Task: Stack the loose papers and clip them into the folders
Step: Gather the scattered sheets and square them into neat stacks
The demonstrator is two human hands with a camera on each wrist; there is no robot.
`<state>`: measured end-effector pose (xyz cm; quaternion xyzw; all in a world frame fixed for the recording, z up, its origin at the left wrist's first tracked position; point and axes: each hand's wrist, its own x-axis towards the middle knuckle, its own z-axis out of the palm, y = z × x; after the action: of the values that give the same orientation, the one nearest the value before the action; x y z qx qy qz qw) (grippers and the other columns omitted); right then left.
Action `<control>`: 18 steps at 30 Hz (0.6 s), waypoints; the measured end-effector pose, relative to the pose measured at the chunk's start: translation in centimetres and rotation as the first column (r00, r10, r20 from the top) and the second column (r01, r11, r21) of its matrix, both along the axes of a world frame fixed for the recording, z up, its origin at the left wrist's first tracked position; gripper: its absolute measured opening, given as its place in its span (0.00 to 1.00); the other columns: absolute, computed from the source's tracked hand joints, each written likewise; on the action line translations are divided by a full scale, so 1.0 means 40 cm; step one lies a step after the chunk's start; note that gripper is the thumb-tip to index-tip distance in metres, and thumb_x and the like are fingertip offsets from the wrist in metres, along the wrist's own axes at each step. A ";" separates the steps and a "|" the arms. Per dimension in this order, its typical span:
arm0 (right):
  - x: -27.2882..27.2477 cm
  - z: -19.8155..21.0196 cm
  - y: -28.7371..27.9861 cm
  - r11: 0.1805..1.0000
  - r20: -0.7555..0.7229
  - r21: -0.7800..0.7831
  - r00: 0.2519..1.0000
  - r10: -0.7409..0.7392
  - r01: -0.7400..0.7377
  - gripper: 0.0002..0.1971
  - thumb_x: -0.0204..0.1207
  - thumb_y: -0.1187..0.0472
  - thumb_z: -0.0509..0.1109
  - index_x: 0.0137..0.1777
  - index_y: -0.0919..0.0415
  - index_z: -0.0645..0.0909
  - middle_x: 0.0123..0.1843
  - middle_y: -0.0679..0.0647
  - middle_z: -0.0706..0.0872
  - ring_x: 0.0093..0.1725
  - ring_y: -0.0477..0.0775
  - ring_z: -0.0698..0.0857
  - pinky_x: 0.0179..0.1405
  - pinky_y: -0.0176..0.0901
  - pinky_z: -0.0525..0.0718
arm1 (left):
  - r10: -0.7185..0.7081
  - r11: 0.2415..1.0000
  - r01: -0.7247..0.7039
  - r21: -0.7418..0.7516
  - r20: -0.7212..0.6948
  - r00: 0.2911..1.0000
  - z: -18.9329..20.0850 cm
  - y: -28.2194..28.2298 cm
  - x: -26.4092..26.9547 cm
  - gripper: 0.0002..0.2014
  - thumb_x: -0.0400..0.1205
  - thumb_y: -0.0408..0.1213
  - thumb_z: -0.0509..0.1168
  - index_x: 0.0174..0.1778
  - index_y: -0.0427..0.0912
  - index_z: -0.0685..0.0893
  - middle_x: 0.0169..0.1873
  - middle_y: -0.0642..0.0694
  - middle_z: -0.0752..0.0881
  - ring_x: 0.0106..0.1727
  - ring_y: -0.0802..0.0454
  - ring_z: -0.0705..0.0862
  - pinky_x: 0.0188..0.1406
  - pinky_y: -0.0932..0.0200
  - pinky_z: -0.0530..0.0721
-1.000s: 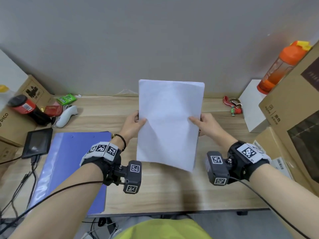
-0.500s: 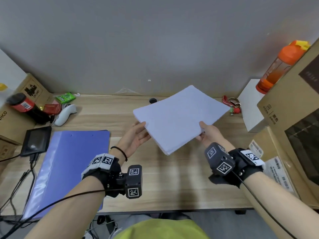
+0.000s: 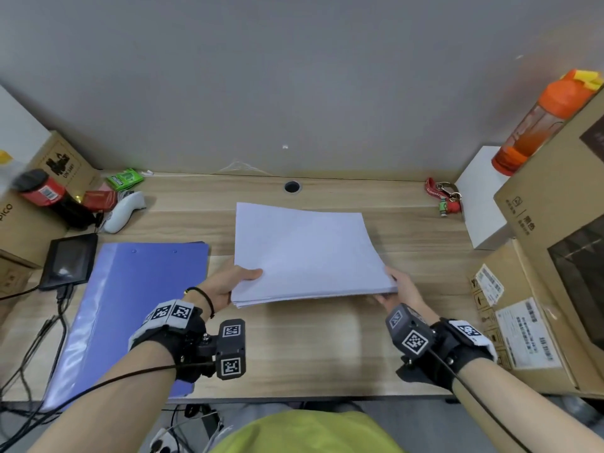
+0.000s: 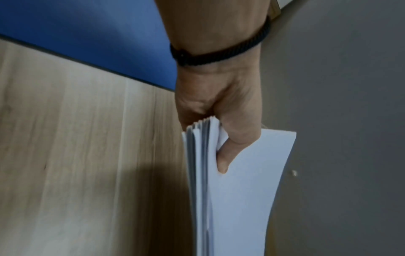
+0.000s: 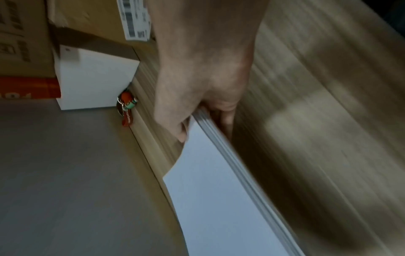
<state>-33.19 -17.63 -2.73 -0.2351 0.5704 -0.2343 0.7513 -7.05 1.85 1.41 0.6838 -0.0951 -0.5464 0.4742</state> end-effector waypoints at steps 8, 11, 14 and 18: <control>-0.037 -0.017 0.005 0.816 -0.309 -0.022 0.780 0.544 -0.578 0.08 0.81 0.66 0.64 0.56 0.68 0.80 0.40 0.59 0.89 0.29 0.52 0.89 0.23 0.36 0.82 | -0.239 0.966 0.242 0.094 -0.038 0.970 -0.018 0.030 0.004 0.26 0.73 0.31 0.72 0.68 0.50 0.77 0.62 0.46 0.87 0.58 0.46 0.88 0.53 0.51 0.87; 0.012 -0.014 -0.023 0.812 -0.366 -0.131 0.789 0.494 -0.569 0.14 0.81 0.68 0.64 0.65 0.68 0.78 0.53 0.61 0.88 0.41 0.56 0.88 0.37 0.43 0.84 | -0.189 0.980 0.173 0.098 0.191 0.963 0.010 -0.022 -0.011 0.23 0.78 0.25 0.68 0.67 0.46 0.77 0.61 0.45 0.86 0.54 0.52 0.86 0.46 0.58 0.84; 0.074 0.073 -0.079 0.794 -0.367 -0.351 0.853 0.372 -0.497 0.13 0.80 0.72 0.61 0.61 0.62 0.79 0.57 0.59 0.86 0.46 0.54 0.85 0.41 0.44 0.81 | 0.075 0.994 -0.040 -0.098 0.388 0.919 0.064 -0.083 -0.015 0.21 0.80 0.26 0.67 0.67 0.46 0.76 0.53 0.52 0.85 0.51 0.55 0.85 0.38 0.68 0.80; 0.128 0.223 -0.117 0.752 -0.224 -0.609 0.964 0.141 -0.252 0.17 0.75 0.77 0.59 0.58 0.62 0.80 0.49 0.50 0.87 0.48 0.50 0.85 0.46 0.39 0.82 | 0.352 0.916 -0.218 -0.337 0.414 0.839 0.118 -0.147 -0.008 0.19 0.77 0.23 0.68 0.58 0.48 0.77 0.49 0.56 0.85 0.48 0.60 0.85 0.45 0.69 0.85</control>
<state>-28.06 -22.31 6.19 -0.5508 0.4903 -0.3114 0.5993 -7.37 -4.02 6.12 0.7281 -0.1779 -0.2696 0.6046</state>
